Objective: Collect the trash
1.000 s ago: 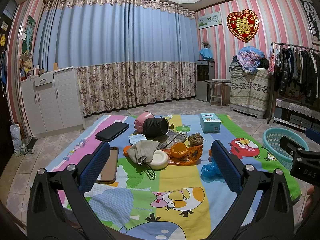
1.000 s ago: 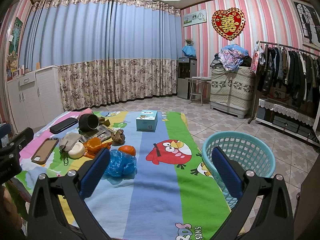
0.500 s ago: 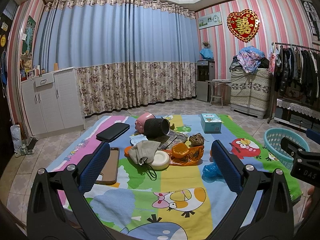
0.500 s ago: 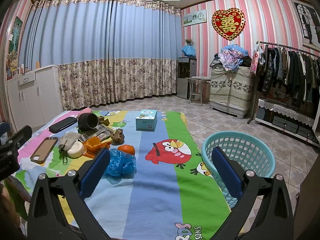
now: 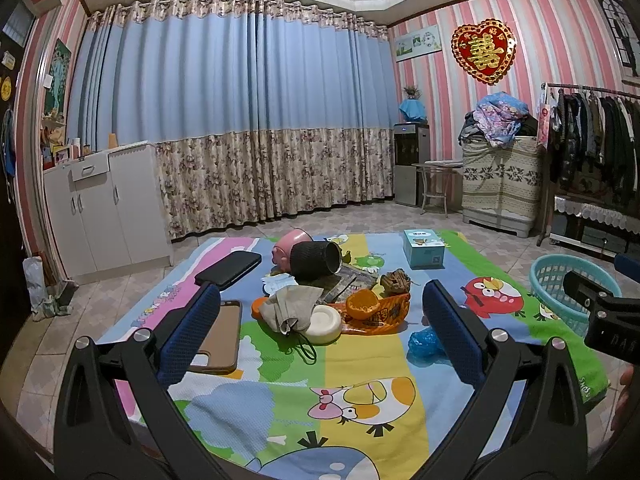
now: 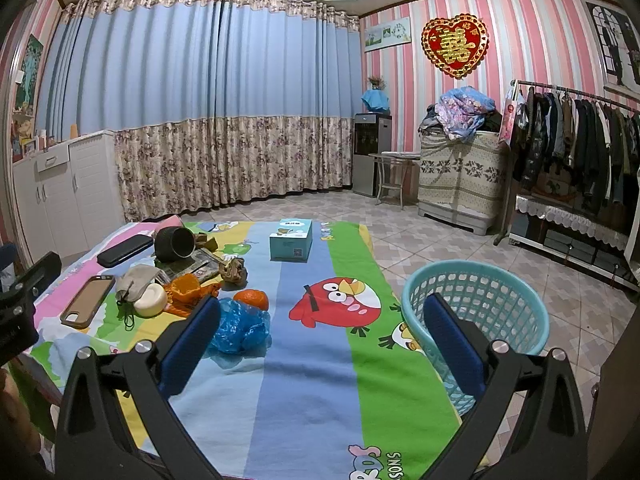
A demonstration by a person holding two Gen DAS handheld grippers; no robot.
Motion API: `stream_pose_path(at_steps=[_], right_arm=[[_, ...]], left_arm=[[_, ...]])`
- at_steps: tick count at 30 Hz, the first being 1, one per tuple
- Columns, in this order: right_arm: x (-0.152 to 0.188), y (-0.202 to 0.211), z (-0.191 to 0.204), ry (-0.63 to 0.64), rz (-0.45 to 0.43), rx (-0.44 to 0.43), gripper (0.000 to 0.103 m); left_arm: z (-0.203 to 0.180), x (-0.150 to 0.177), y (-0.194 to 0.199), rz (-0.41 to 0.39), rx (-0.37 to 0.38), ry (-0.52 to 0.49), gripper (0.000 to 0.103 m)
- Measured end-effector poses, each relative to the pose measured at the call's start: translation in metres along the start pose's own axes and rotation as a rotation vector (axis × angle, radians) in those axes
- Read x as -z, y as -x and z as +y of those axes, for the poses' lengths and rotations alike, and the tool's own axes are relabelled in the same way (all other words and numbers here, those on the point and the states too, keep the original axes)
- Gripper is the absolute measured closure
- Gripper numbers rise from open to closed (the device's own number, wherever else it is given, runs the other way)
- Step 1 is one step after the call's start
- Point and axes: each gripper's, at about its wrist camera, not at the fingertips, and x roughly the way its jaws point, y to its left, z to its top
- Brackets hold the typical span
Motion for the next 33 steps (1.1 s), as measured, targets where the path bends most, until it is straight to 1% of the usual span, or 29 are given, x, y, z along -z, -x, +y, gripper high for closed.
stream_pose_path(at_steps=[10, 14, 19, 22, 23, 24, 26, 30, 33], right_arm=[[0.002, -0.001, -0.01, -0.001, 0.01, 0.016, 0.004], [0.005, -0.014, -0.011, -0.007, 0.04, 0.036, 0.004], [0.003, -0.029, -0.011, -0.019, 0.073, 0.03, 0.004], [0.006, -0.038, -0.006, -0.025, 0.051, -0.003, 0.004], [0.006, -0.043, -0.002, -0.022, 0.061, -0.005, 0.004], [0.007, -0.051, 0.003, -0.002, 0.1, -0.001, 0.004], [0.008, -0.061, 0.013, 0.035, 0.144, 0.015, 0.004], [0.01, -0.073, 0.026, 0.046, 0.143, -0.023, 0.004], [0.015, -0.09, 0.034, 0.053, 0.204, -0.048, 0.004]], left_arm=[[0.005, 0.004, -0.009, 0.023, -0.011, 0.006, 0.005], [0.011, 0.005, -0.016, 0.03, -0.025, 0.014, 0.005], [0.021, 0.005, -0.029, 0.05, -0.034, 0.029, 0.005], [0.031, 0.006, -0.04, 0.069, -0.035, 0.047, 0.005], [0.033, 0.007, -0.042, 0.073, -0.037, 0.049, 0.005], [0.036, 0.007, -0.045, 0.076, -0.041, 0.05, 0.005], [0.042, 0.009, -0.052, 0.08, -0.059, 0.045, 0.005], [0.054, 0.015, -0.07, 0.12, -0.074, 0.033, 0.005], [0.062, 0.02, -0.08, 0.14, -0.084, 0.039, 0.005]])
